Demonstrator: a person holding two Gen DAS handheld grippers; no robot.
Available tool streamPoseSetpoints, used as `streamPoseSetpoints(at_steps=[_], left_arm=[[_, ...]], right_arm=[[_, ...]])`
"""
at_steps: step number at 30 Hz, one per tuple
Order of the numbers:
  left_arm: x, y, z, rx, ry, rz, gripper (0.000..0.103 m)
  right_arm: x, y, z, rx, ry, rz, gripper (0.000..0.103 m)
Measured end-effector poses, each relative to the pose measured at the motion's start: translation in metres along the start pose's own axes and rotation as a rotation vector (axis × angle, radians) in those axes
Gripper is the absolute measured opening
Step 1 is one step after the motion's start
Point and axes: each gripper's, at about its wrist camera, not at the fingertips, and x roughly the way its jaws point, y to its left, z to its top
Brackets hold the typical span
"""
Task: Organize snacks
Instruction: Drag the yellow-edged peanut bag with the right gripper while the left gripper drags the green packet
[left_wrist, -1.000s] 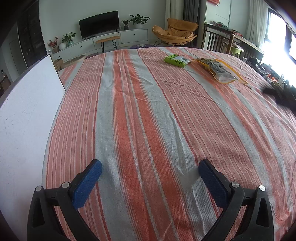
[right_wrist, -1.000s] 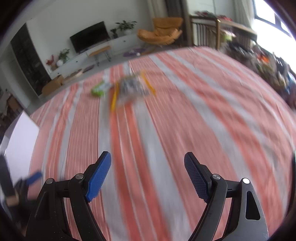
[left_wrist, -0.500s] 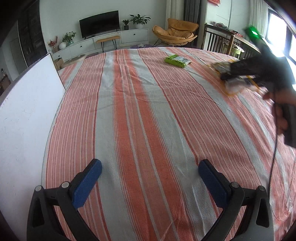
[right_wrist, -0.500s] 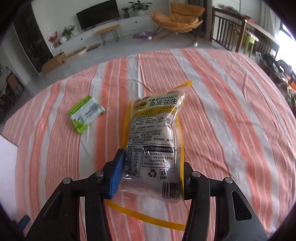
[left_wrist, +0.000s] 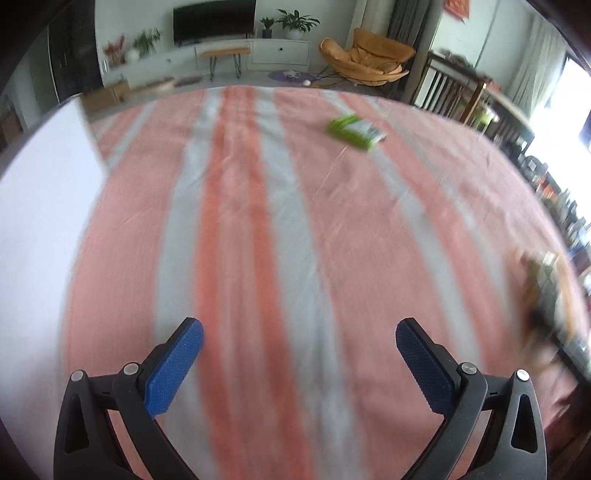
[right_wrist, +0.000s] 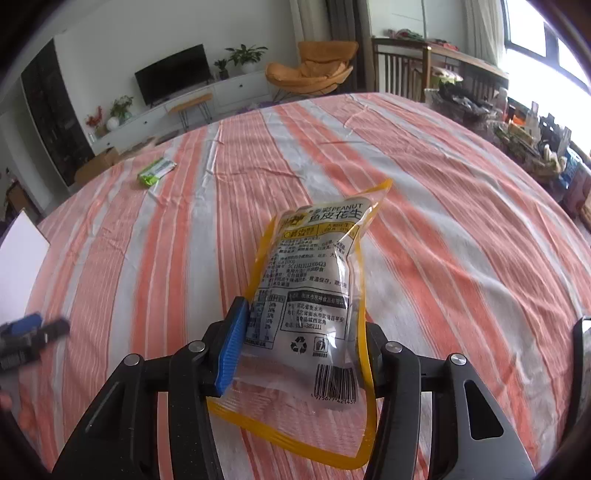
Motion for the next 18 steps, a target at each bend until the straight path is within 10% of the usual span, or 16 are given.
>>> streamPoseSetpoints(at_steps=[9, 14, 18], left_arm=[[0.085, -0.033, 0.160, -0.102, 0.124, -0.063, 0.101], [0.116, -0.035, 0.190, -0.240, 0.096, -0.086, 0.102], [0.128, -0.063, 0.186, -0.091, 0.044, 0.008, 0.098]], right_arm=[[0.008, 0.003, -0.001, -0.025, 0.007, -0.021, 0.057], [0.007, 0.003, -0.003, -0.027, 0.006, -0.016, 0.058], [0.007, 0.004, -0.004, -0.023, 0.005, -0.005, 0.058]])
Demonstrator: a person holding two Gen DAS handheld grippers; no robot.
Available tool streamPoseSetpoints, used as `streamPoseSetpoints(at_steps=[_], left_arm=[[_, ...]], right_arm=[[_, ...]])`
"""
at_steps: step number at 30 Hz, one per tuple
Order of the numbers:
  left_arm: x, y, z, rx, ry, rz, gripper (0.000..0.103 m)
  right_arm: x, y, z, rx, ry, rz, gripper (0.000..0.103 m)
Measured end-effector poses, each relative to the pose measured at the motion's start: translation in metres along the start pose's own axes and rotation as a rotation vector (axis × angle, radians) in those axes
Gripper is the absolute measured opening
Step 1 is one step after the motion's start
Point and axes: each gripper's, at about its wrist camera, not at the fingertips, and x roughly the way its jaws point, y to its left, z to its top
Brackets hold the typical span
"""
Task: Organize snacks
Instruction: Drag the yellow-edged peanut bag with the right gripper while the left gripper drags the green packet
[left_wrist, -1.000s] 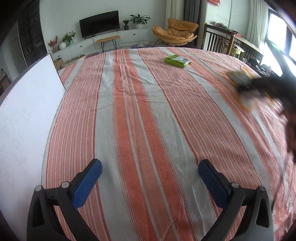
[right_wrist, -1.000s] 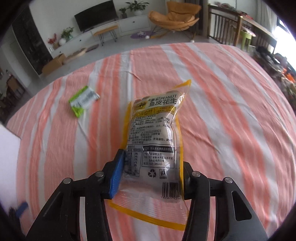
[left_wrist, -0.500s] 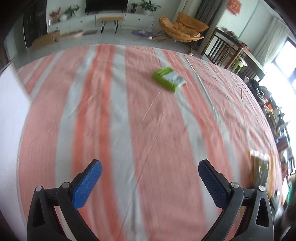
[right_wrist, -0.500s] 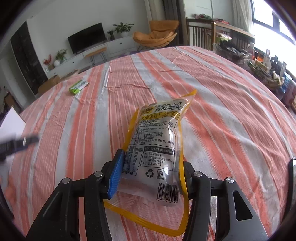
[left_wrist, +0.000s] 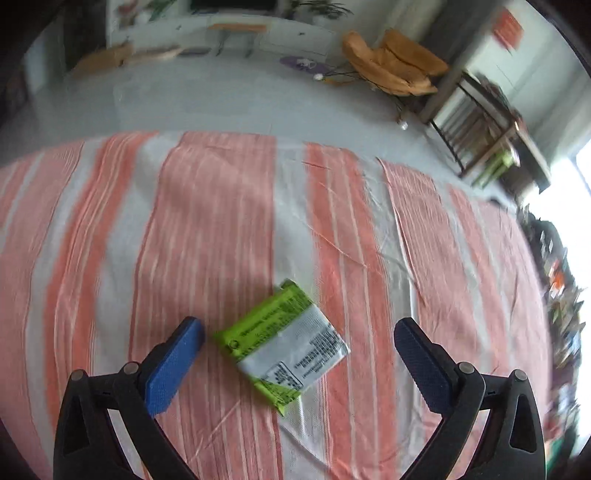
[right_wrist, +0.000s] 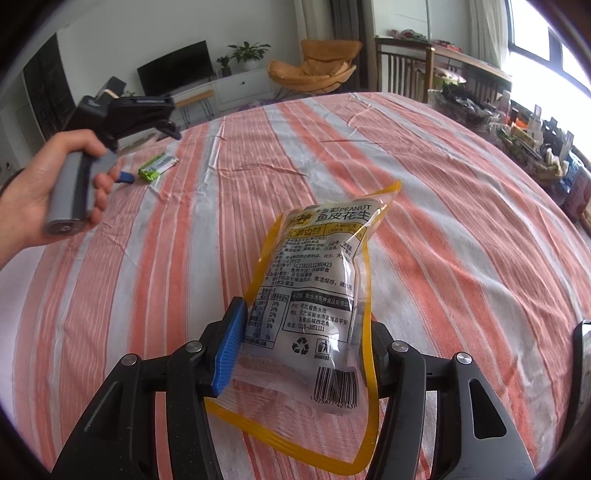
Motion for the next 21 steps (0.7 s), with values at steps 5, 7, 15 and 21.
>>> streamPoseSetpoints(at_steps=[5, 7, 15, 21], left_arm=[[-0.007, -0.019, -0.037, 0.324, -0.122, 0.067, 0.068], [-0.012, -0.009, -0.042, 0.349, -0.112, 0.047, 0.067], [-0.083, 0.019, -0.152, 0.440, -0.036, -0.030, 0.068], [-0.138, 0.027, -0.249, 0.491, -0.055, -0.061, 0.070]], right_arm=[[0.000, 0.000, 0.000, 0.007, -0.002, 0.010, 0.058], [0.000, 0.000, 0.000, 0.008, -0.002, 0.011, 0.058], [-0.001, -0.001, -0.001, 0.006, -0.002, 0.011, 0.058], [-0.008, 0.002, -0.007, 0.025, 0.016, 0.005, 0.058]])
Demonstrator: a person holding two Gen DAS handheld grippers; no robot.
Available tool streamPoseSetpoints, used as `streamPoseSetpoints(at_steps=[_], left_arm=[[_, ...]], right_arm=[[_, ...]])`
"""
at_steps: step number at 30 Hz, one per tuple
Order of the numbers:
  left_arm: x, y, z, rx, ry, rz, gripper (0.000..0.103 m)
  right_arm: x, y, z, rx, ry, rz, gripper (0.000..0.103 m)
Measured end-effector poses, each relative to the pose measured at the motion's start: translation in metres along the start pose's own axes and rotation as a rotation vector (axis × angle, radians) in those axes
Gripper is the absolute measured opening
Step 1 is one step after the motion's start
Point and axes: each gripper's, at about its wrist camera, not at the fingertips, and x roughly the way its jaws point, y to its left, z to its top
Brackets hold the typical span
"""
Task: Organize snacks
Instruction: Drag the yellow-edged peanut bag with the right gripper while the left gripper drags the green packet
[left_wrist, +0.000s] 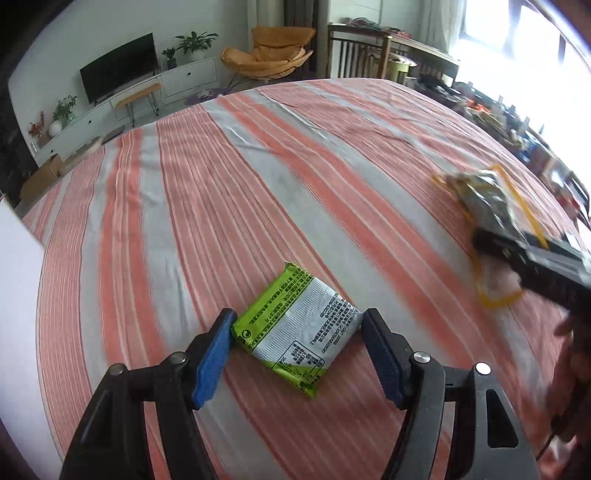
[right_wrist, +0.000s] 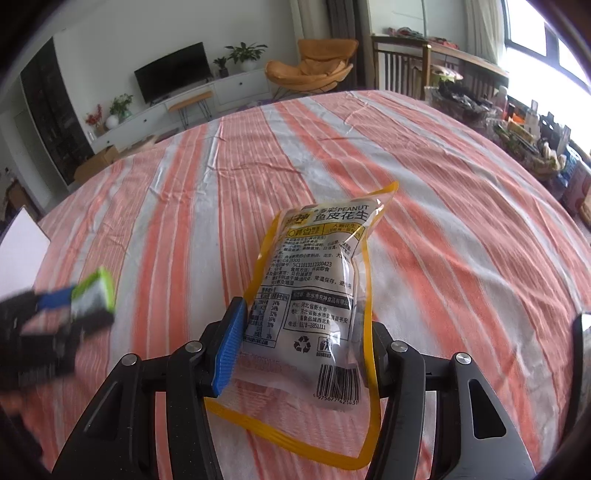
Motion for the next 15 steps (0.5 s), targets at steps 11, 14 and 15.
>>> streamPoseSetpoints(at_steps=[11, 14, 15], left_arm=[[-0.033, 0.021, -0.068, -0.130, -0.045, 0.098, 0.103], [-0.033, 0.023, -0.071, -0.129, -0.044, 0.100, 0.103], [-0.034, 0.023, -0.072, -0.129, -0.044, 0.100, 0.103]], right_arm=[[-0.016, 0.054, -0.043, -0.146, 0.051, -0.063, 0.092], [-0.016, 0.051, -0.042, -0.145, 0.052, -0.056, 0.092], [-0.016, 0.051, -0.042, -0.145, 0.052, -0.056, 0.092]])
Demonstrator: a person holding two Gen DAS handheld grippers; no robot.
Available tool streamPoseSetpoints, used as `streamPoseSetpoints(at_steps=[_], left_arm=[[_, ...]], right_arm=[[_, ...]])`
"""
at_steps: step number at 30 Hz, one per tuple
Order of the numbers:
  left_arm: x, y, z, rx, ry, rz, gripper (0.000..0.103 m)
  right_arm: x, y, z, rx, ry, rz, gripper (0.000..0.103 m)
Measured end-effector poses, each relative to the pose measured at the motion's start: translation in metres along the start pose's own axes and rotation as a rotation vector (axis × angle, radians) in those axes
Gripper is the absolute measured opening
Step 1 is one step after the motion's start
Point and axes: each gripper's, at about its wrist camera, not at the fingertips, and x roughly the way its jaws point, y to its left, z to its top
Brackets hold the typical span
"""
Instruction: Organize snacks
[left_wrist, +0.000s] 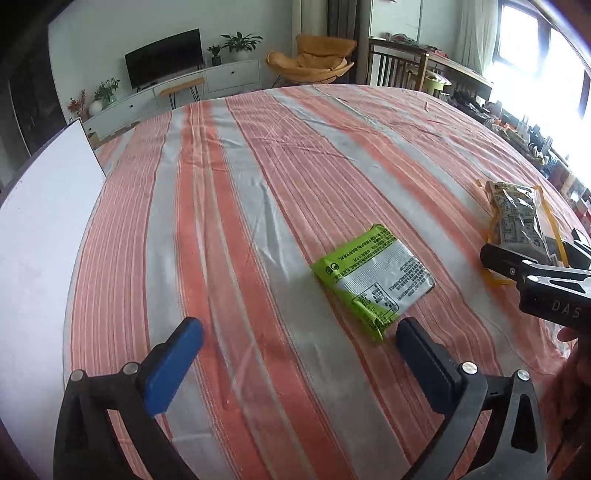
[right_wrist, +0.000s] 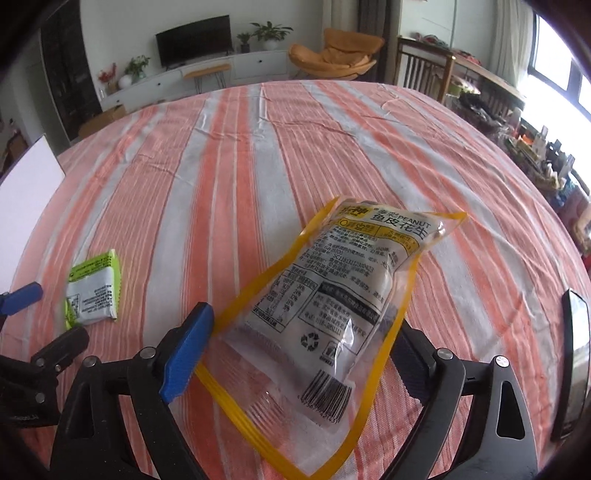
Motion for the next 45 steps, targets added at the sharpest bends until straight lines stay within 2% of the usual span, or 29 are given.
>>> streamPoseSetpoints(at_steps=[12, 15, 16, 20, 23, 25, 27, 29, 31, 32, 34, 36, 37, 41, 42, 43, 45], left_arm=[[0.000, 0.000, 0.000, 0.002, 0.005, -0.004, 0.103], [-0.002, 0.004, 0.006, -0.008, 0.079, -0.018, 0.103], [-0.006, 0.008, 0.006, -0.040, 0.095, -0.040, 0.103], [-0.011, 0.015, 0.014, -0.233, 0.127, -0.209, 0.103], [-0.001, 0.007, 0.031, -0.323, 0.150, -0.301, 0.102], [0.007, -0.002, 0.042, -0.340, 0.139, -0.278, 0.099], [0.015, -0.018, 0.053, -0.284, 0.118, -0.177, 0.097], [0.022, -0.036, 0.058, -0.202, 0.103, -0.065, 0.092], [0.025, -0.047, 0.057, -0.111, 0.075, 0.050, 0.071], [0.023, -0.046, 0.054, -0.084, 0.043, 0.051, 0.064], [0.020, -0.039, 0.051, -0.068, 0.017, 0.044, 0.037], [0.015, -0.029, 0.048, -0.039, 0.016, 0.019, 0.029], [0.014, -0.024, 0.046, -0.024, 0.020, 0.004, 0.028], [0.001, -0.013, 0.030, 0.053, 0.003, -0.024, 0.031], [0.001, -0.011, 0.028, 0.062, -0.002, -0.022, 0.042], [0.002, -0.008, 0.026, 0.058, 0.001, -0.021, 0.065], [0.009, -0.004, 0.025, 0.013, 0.052, -0.070, 0.097]], right_arm=[[0.000, 0.000, 0.000, -0.001, 0.000, 0.003, 0.092], [-0.001, 0.001, -0.001, -0.001, -0.002, 0.007, 0.092], [-0.001, 0.001, -0.001, -0.001, -0.002, 0.007, 0.092], [-0.001, 0.001, -0.001, -0.001, -0.002, 0.006, 0.093], [-0.001, 0.001, -0.001, 0.000, -0.003, 0.008, 0.093], [-0.003, -0.003, -0.001, 0.015, -0.010, 0.019, 0.092], [-0.005, -0.012, -0.001, 0.063, -0.021, 0.030, 0.091], [-0.008, -0.028, -0.002, 0.144, -0.037, 0.065, 0.091], [-0.010, -0.042, -0.002, 0.210, -0.054, 0.104, 0.091], [-0.011, -0.045, -0.002, 0.224, -0.059, 0.124, 0.091], [-0.011, -0.047, -0.002, 0.227, -0.058, 0.140, 0.091], [-0.012, -0.047, -0.002, 0.233, -0.056, 0.151, 0.091], [-0.013, -0.049, -0.002, 0.248, -0.057, 0.163, 0.091], [-0.015, -0.064, -0.004, 0.336, -0.081, 0.237, 0.092], [-0.014, -0.065, -0.003, 0.340, -0.084, 0.241, 0.092], [-0.014, -0.064, -0.003, 0.337, -0.086, 0.239, 0.092], [-0.014, -0.058, -0.002, 0.303, -0.083, 0.214, 0.092]])
